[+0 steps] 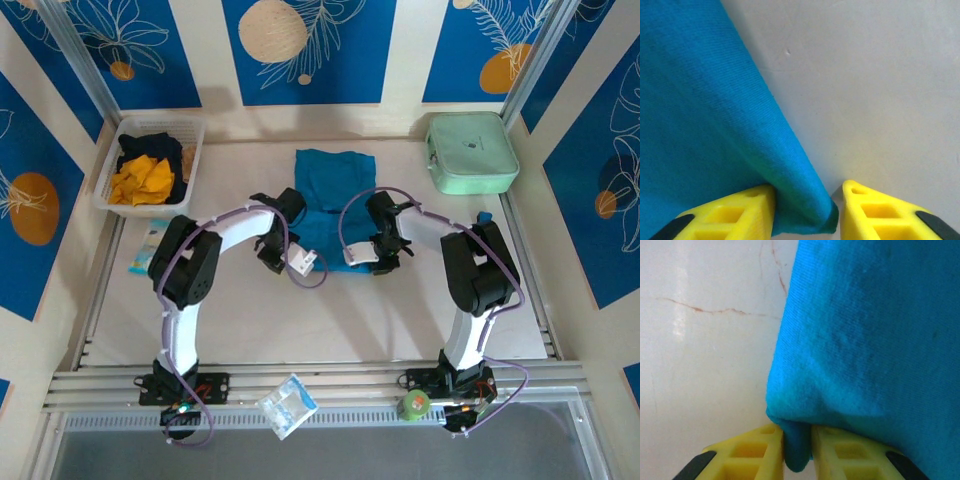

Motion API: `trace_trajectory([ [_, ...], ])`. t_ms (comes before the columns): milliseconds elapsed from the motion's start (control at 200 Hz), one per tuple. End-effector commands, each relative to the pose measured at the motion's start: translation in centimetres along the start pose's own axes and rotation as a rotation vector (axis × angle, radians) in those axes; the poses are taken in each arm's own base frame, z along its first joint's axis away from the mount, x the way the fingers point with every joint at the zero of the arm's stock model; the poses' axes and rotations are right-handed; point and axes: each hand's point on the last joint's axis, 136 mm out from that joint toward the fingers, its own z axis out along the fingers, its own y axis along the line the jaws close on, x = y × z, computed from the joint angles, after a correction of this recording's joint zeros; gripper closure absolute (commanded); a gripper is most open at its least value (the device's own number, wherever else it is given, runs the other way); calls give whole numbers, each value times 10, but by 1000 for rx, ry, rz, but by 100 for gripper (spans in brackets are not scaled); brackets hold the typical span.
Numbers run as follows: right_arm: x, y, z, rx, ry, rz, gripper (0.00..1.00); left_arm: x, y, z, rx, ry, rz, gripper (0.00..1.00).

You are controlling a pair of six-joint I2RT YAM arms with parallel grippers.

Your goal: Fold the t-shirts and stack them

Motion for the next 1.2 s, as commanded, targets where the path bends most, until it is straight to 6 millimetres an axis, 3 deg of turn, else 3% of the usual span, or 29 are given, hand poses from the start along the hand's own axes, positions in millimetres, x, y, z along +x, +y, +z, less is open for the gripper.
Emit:
trace_trajectory([
  [0,-3,20,23,-105,-37,32,79,9,67,64,-201,77,32,74],
  [175,-2,20,21,-100,-50,38,92,12,77,63,-241,96,20,100],
  [245,-2,20,19,-97,-53,41,100,13,78,57,-257,102,13,100],
  [400,-2,23,9,-86,-67,53,100,15,73,35,-306,99,1,100],
  [610,-8,26,-15,-13,-95,67,100,12,70,-13,-449,87,-55,100],
  [891,-19,48,-54,105,-131,108,100,4,22,-59,-474,101,-128,100],
  [1196,-34,101,-83,168,-149,143,100,-22,-48,-91,-515,134,-91,100],
])
